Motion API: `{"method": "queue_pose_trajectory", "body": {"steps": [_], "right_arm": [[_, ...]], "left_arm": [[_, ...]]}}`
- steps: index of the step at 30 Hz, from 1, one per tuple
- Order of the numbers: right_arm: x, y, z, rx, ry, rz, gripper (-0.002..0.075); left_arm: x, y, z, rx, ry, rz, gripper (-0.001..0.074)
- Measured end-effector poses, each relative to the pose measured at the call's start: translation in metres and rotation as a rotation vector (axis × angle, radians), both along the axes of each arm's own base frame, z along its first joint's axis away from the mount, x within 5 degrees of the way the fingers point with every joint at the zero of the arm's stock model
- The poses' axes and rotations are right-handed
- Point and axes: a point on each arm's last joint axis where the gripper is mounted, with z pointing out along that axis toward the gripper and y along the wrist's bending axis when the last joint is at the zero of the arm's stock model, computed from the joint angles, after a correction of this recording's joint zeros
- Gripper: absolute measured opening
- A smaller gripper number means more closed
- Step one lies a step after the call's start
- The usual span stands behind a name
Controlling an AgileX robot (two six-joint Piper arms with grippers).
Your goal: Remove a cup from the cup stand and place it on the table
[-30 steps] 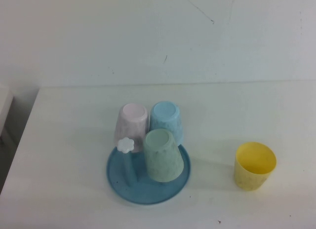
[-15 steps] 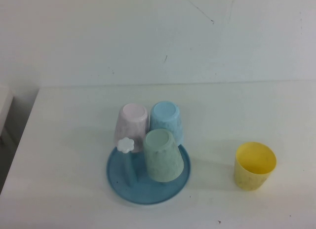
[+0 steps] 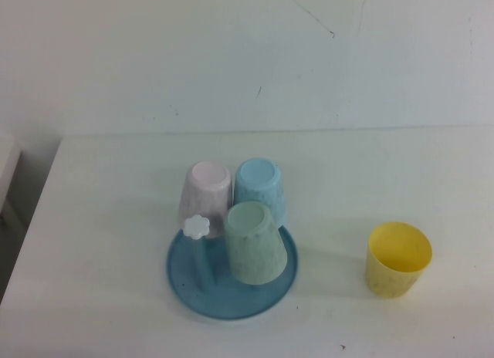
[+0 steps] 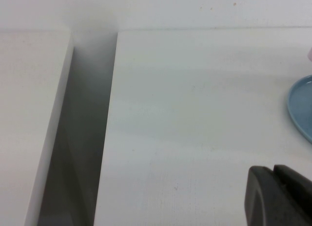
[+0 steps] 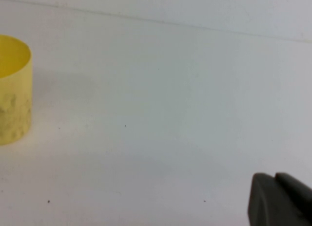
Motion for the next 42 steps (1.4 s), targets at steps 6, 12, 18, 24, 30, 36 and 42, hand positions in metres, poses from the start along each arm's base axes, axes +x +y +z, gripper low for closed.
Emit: {"method": "queue_pose_trajectory", "body": {"steps": [6,12,18,24,30,36,42], "right_arm": [[0.0,0.0,0.0,0.0,0.0,0.0,-0.0003],[0.0,0.0,0.0,0.0,0.0,0.0,-0.0003],[0.002,0.0,0.007,-0.005,-0.081,0.004,-0.0003],[0.005,0.002,0.043,-0.031,-0.477,0.025,-0.0003],[-0.005,0.004,0.073,-0.068,-0.829,0.038,-0.0003],[-0.008,0.001,0.079,-0.059,-0.9,0.01,-0.0003],[-0.006,0.001,0.077,-0.047,-0.853,0.008,-0.0003]], "left_arm": [[0.0,0.0,0.0,0.0,0.0,0.0,-0.0003],[0.0,0.0,0.0,0.0,0.0,0.0,-0.0003],[0.001,0.0,0.002,0.0,-0.043,0.005,-0.0003],[0.005,0.003,0.025,-0.008,-0.305,0.031,-0.0003],[0.0,0.006,0.053,-0.018,-0.617,0.062,-0.0003],[-0.007,0.007,0.069,-0.025,-0.809,0.081,-0.0003],[-0.011,0.009,0.075,-0.053,-0.885,0.095,-0.0003]]}}
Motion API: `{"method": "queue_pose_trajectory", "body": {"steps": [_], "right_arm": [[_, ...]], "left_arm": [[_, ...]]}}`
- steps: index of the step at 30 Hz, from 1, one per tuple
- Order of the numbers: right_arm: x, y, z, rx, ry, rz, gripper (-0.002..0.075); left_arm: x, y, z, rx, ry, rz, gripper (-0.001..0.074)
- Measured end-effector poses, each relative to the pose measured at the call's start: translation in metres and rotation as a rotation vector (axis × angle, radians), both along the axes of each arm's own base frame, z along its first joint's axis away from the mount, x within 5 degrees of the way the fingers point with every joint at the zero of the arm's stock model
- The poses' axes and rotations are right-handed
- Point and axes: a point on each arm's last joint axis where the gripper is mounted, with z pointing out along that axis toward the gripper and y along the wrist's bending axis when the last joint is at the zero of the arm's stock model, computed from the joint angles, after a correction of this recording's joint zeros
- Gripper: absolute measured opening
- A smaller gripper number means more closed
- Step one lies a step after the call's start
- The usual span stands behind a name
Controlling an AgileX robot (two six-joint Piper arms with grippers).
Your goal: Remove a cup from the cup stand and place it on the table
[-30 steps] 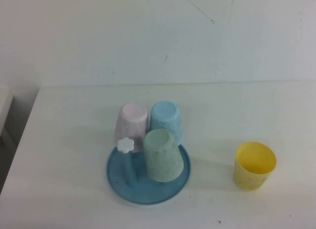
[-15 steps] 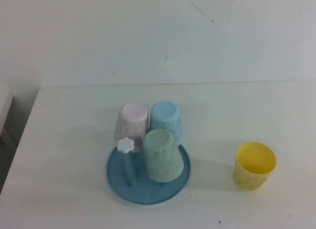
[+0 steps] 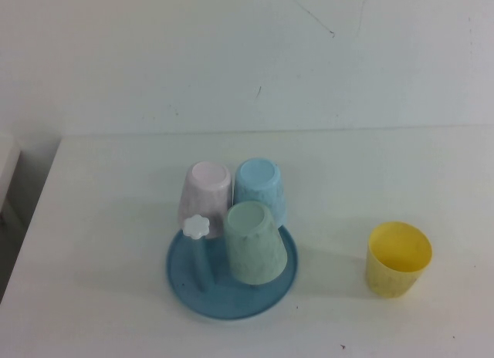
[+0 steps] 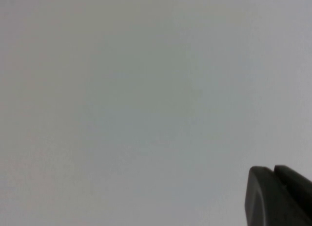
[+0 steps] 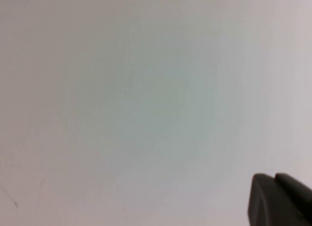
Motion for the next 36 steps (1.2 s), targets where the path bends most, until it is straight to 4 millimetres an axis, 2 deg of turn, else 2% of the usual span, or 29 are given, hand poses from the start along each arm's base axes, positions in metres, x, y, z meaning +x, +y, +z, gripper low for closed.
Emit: {"method": "queue_pose_trajectory", "body": {"steps": [2,5,9,13,16,19,23,26,36], "right_arm": [[0.002,0.0,0.002,0.003,0.08,0.003,-0.0003],[0.0,0.001,0.014,0.007,0.193,0.009,-0.0003],[-0.007,0.002,0.027,0.005,0.388,0.017,-0.0003],[-0.01,0.003,0.016,-0.052,0.592,0.01,-0.0003],[-0.011,0.004,0.008,-0.084,0.691,0.02,-0.0003],[-0.007,0.007,0.008,-0.127,0.743,0.047,-0.0003],[0.003,0.012,0.003,-0.164,0.86,0.118,-0.0003],[0.012,0.015,-0.001,-0.18,0.933,0.167,-0.0003],[0.029,0.02,-0.005,-0.17,1.136,0.27,-0.0003]], "left_arm": [[0.001,0.001,-0.002,-0.022,0.024,-0.008,-0.0003],[0.004,-0.002,0.002,-0.027,0.167,-0.039,-0.0003],[-0.003,-0.005,0.029,-0.011,0.292,-0.072,-0.0003],[-0.003,-0.007,0.053,0.002,0.414,-0.09,-0.0003],[0.007,-0.01,0.064,0.008,0.604,-0.111,-0.0003],[0.022,-0.014,0.072,-0.004,0.82,-0.156,-0.0003],[0.042,-0.022,0.088,0.014,0.967,-0.244,-0.0003],[0.062,-0.03,0.1,0.041,1.021,-0.324,-0.0003],[0.149,-0.043,0.138,0.086,1.118,-0.47,-0.0003]]}}
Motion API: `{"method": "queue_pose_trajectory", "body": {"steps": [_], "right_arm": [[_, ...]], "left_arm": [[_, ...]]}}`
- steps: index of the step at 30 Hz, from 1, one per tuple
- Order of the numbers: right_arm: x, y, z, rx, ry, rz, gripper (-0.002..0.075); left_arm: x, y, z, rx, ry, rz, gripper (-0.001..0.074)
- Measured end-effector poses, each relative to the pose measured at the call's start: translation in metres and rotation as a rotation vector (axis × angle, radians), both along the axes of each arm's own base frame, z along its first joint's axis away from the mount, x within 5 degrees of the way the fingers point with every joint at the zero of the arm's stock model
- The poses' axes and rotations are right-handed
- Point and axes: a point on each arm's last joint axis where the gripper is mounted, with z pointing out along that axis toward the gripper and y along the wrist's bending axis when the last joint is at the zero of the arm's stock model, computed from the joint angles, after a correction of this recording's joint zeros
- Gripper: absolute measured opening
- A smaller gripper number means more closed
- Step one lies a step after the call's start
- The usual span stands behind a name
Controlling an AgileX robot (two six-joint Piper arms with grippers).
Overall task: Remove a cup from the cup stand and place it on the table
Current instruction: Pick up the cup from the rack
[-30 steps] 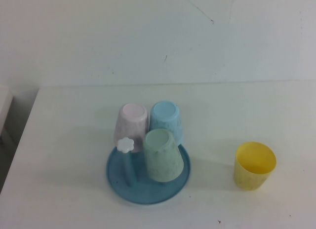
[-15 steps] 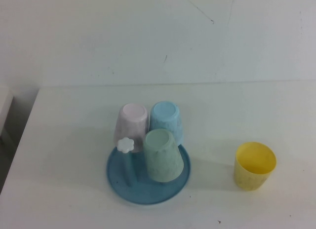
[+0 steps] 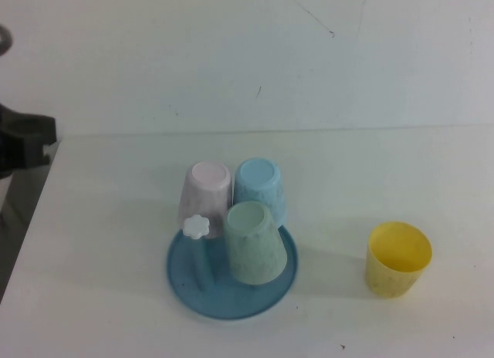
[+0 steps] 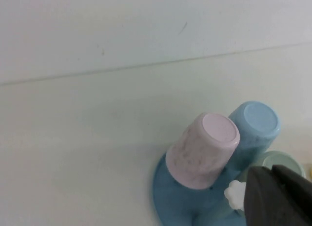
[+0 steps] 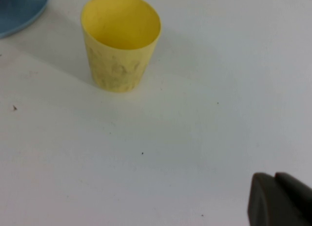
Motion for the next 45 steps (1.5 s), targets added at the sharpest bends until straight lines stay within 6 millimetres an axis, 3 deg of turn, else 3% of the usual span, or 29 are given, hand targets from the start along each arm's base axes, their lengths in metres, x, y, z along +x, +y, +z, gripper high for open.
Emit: {"method": "queue_pose_trajectory", "body": {"steps": [6,10,14,19,23,26,29,34,45], "right_arm": [[0.001,0.0,-0.001,0.0,0.018,0.003,-0.0003],[0.002,0.0,-0.001,0.0,0.016,0.002,-0.0003],[0.002,0.0,-0.001,0.0,0.012,0.001,-0.0003],[0.002,0.0,0.0,-0.001,0.005,-0.002,-0.0003],[0.003,-0.001,0.001,-0.001,-0.009,-0.007,-0.0003],[0.003,-0.001,0.001,-0.001,-0.01,-0.007,-0.0003],[0.003,-0.001,0.001,-0.003,-0.013,-0.007,-0.0003],[0.003,-0.001,0.001,-0.003,-0.013,-0.007,-0.0003],[0.003,-0.001,0.001,-0.004,-0.017,-0.008,-0.0003]], "left_arm": [[0.051,-0.01,0.003,0.047,0.153,-0.11,-0.0003],[0.081,-0.035,-0.011,0.161,0.235,-0.223,-0.0003],[0.098,-0.067,-0.028,0.28,0.288,-0.329,-0.0003],[0.11,-0.092,-0.041,0.375,0.312,-0.393,0.0017],[0.119,-0.104,-0.051,0.443,0.321,-0.417,0.0195],[0.127,-0.107,-0.058,0.422,0.369,-0.368,0.0441],[0.134,-0.11,-0.064,0.405,0.411,-0.338,0.0612],[0.148,-0.115,-0.073,0.392,0.444,-0.312,0.0682],[0.165,-0.129,-0.089,0.398,0.448,-0.317,0.0692]]}}
